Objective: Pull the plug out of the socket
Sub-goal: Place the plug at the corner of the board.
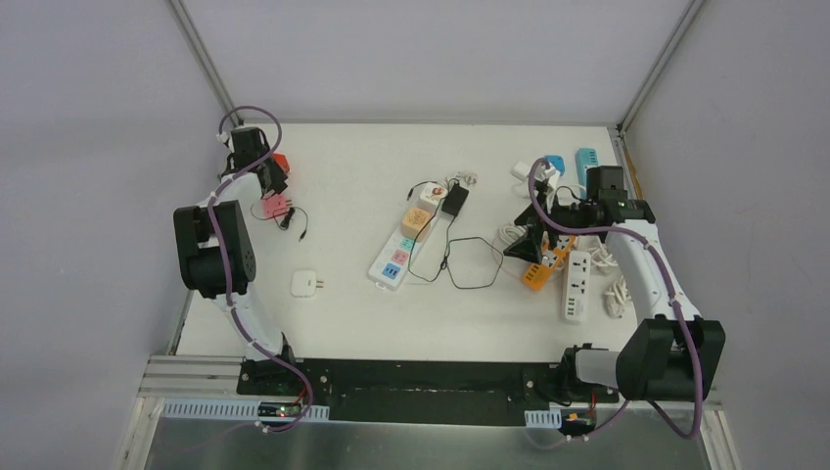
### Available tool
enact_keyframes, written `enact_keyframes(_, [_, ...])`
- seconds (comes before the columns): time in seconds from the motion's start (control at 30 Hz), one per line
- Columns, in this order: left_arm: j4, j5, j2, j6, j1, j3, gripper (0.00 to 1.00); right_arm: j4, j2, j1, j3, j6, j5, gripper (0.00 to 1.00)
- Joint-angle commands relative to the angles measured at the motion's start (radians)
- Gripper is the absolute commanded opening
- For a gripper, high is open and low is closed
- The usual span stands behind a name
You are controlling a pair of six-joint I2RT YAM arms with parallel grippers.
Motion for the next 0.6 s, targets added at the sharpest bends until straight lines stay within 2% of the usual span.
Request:
enact_keyframes(0.0, [-0.034, 0.006, 0.015, -0.076, 0.024, 0.049, 0.14, 0.004, 0.006, -0.005, 0.028, -0.031, -0.008, 1.0])
enact_keyframes(0.07, [-0.038, 0.011, 0.028, -0.09, 0.028, 0.054, 0.23, 0.003, 0.009, -0.005, 0.028, -0.032, -0.007, 1.0])
enact_keyframes(0.23, [-0.065, 0.015, 0.054, -0.123, 0.041, 0.072, 0.35, 0.001, 0.008, -0.005, 0.028, -0.034, -0.003, 1.0])
enact_keyframes(0.47, [-0.086, 0.008, 0.022, -0.18, 0.048, 0.073, 0.64, 0.001, 0.006, -0.005, 0.028, -0.037, -0.004, 1.0])
enact_keyframes(0.57, [-0.092, 0.007, -0.01, -0.189, 0.046, 0.07, 0.66, 0.001, 0.005, -0.005, 0.028, -0.036, -0.003, 1.0])
